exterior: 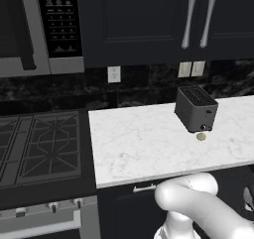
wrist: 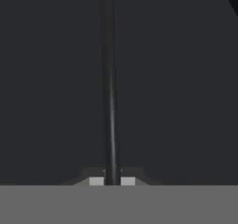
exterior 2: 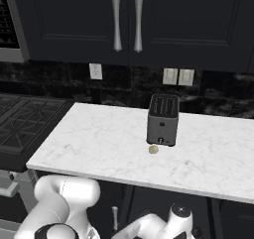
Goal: Pick the ladle from the drawer and place it on the counter.
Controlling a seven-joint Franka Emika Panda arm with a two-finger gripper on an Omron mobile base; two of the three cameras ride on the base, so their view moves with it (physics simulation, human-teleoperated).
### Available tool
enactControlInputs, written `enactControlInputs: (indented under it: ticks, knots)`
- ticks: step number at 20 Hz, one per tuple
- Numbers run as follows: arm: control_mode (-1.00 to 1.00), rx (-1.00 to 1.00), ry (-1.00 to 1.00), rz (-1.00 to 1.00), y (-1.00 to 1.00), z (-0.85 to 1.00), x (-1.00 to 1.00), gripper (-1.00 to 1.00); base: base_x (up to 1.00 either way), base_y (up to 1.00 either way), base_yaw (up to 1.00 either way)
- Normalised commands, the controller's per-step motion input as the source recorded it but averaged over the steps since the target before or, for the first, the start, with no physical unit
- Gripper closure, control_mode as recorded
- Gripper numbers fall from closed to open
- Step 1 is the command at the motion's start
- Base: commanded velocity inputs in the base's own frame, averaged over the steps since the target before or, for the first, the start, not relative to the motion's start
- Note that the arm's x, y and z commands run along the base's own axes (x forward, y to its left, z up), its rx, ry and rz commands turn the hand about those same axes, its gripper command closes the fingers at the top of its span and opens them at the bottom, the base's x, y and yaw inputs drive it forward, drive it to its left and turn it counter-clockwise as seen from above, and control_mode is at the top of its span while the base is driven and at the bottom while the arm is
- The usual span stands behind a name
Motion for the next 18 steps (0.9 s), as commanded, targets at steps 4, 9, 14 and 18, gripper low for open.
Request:
enactControlInputs:
  ticks: [4,9,14,18]
  knots:
    - [-1.0,0.0,-0.13,-0.19,-0.06,0.84,-0.39,1.0,0.0,0.0,0.0]
    - [-1.0,0.0,-0.21,-0.3,0.24,1.0,0.32,1.0,0.0,0.0,0.0]
    - [-1.0,-0.04,-0.23,-0.37,0.62,1.0,0.86,1.0,0.0,0.0,0.0]
    - [-1.0,-0.04,-0.16,-0.36,0.71,1.0,1.0,1.0,0.0,0.0,0.0]
